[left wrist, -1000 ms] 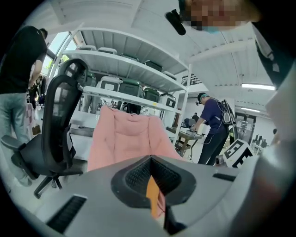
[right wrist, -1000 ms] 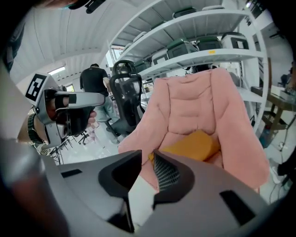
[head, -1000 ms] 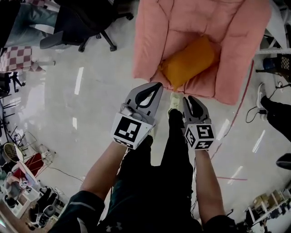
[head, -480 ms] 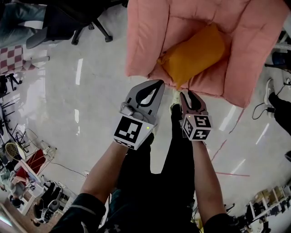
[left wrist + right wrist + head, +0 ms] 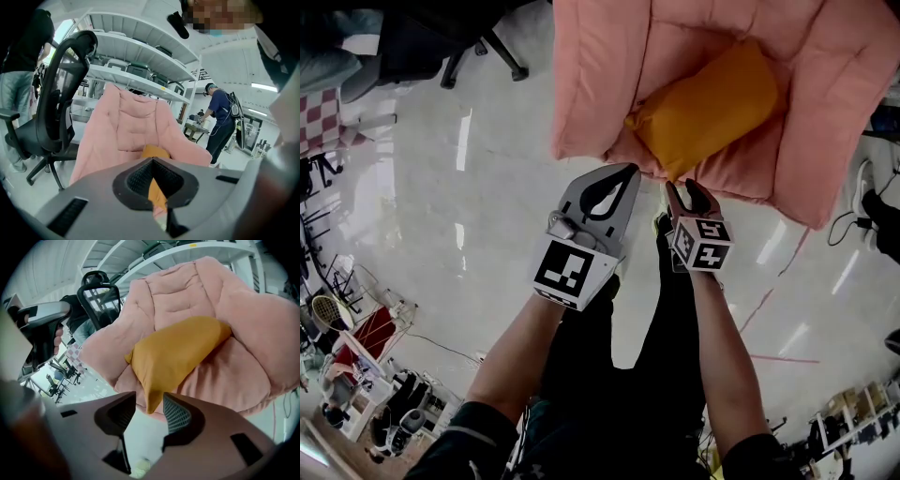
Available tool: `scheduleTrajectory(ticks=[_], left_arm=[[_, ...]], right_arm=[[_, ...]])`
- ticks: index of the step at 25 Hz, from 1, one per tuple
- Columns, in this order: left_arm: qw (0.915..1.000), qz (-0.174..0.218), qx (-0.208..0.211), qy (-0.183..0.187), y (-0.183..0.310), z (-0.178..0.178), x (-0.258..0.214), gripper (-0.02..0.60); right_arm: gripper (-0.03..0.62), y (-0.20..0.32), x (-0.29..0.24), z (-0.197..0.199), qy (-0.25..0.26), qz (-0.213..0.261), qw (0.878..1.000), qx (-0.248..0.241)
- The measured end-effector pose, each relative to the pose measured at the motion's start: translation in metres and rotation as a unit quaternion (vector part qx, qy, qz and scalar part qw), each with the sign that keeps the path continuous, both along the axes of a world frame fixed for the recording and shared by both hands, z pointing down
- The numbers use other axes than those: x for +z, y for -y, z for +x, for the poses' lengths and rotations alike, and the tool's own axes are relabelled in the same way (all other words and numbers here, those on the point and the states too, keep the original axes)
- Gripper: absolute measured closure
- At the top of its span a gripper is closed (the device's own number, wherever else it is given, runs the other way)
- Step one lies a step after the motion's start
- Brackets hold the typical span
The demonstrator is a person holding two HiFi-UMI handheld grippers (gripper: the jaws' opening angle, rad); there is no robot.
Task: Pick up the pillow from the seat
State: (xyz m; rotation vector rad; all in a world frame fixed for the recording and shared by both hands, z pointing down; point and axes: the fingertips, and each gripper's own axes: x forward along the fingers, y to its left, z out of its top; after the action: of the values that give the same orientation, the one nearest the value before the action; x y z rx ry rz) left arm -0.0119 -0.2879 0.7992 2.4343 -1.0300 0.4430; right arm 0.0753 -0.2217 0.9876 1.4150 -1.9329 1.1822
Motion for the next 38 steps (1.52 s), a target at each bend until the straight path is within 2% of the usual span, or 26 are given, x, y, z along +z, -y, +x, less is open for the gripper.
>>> scheduleTrajectory(ticks=[5,6,7,9,15,21,28,38], left_arm=[[1.0000,-0.005,-0.002,0.001,0.000,-0.003,0.013,0.581],[1.0000,-0.006,-0.002,0.002,0.000,-0.004,0.015,0.581],[1.0000,-0.007,-0.001,0.003,-0.001,-0.004,0.016,0.581],[0.9999,-0.010,0.000,0.007,-0.002,-0.005,0.018,0.581],[0.9999,-0.008,-0.006,0.004,-0.005,-0.006,0.009,0.581],[1.0000,-0.002,-0.004,0.003,-0.007,-0.004,-0.020,0.581],[0.9998,0.014,-0.012,-0.001,0.000,-0.004,-0.076,0.581],[0.9987,0.033,-0.036,-0.016,0.016,-0.005,-0.165,0.581]], right_arm=[[0.416,0.006,0.033,-0.007,0.009,-0.029,1.000,0.006],[0.434,0.008,0.038,-0.007,0.006,-0.034,0.999,0.007],[0.489,0.010,0.041,-0.007,0.002,-0.039,0.999,0.006],[0.532,0.013,0.044,-0.006,0.000,-0.046,0.999,0.003],[0.572,0.017,0.030,-0.002,0.001,-0.041,0.999,-0.011],[0.576,0.024,-0.010,-0.002,0.020,-0.021,0.999,-0.031],[0.579,0.041,-0.080,0.003,0.034,0.015,0.998,-0.046],[0.579,0.094,-0.206,0.023,0.078,0.093,0.992,-0.029]])
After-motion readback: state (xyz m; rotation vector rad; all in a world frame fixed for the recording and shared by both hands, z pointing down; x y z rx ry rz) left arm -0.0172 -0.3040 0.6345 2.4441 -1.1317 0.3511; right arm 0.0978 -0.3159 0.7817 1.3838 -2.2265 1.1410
